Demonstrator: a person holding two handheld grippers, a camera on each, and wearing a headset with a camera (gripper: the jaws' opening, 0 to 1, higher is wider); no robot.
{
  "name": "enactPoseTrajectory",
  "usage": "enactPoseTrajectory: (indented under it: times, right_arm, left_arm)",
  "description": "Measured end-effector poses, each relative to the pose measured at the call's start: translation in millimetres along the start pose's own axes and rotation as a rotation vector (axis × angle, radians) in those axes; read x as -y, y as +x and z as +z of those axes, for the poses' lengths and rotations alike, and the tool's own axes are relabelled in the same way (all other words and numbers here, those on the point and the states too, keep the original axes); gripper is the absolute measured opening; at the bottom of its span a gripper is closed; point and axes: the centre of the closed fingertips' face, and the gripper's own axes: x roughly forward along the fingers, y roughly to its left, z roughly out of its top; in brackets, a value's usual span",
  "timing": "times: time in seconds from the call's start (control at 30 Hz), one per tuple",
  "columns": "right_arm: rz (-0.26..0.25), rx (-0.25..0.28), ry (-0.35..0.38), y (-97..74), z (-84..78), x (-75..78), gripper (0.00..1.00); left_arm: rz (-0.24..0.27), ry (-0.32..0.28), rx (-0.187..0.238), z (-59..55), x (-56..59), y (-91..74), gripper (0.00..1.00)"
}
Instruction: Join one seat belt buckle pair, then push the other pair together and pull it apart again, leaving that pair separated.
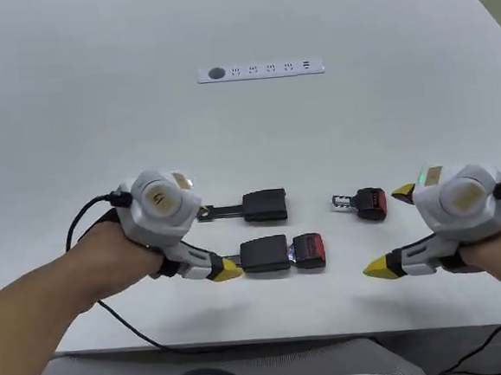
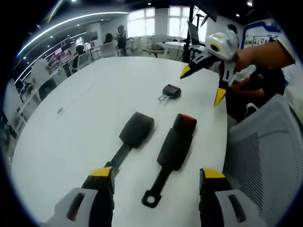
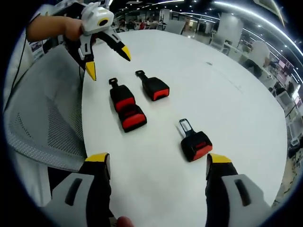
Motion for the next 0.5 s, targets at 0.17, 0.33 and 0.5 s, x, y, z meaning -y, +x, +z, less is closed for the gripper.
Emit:
enactPoseTrajectory:
  times: [0.17,0.33,0.5]
  right_arm:
    - [-0.017,0.022,0.061,-9.9,-6.4,-3.6,0.87]
    - [-0.050,0.081,0.124,-18.5,-2.7,-1.7,1.00]
    - [-0.066,0.090,0.149,-25.0,0.4,-2.2,1.00]
  left_arm:
    - [0.058,-0.048,0.029,-13.5,-0.1,-16.0,0.87]
    - [0.092,-0.104,0.046,-29.5,-5.9,-32.3,0.98]
    - [0.162,-0.193,0.094,-32.2,-25.1,-49.0,1.00]
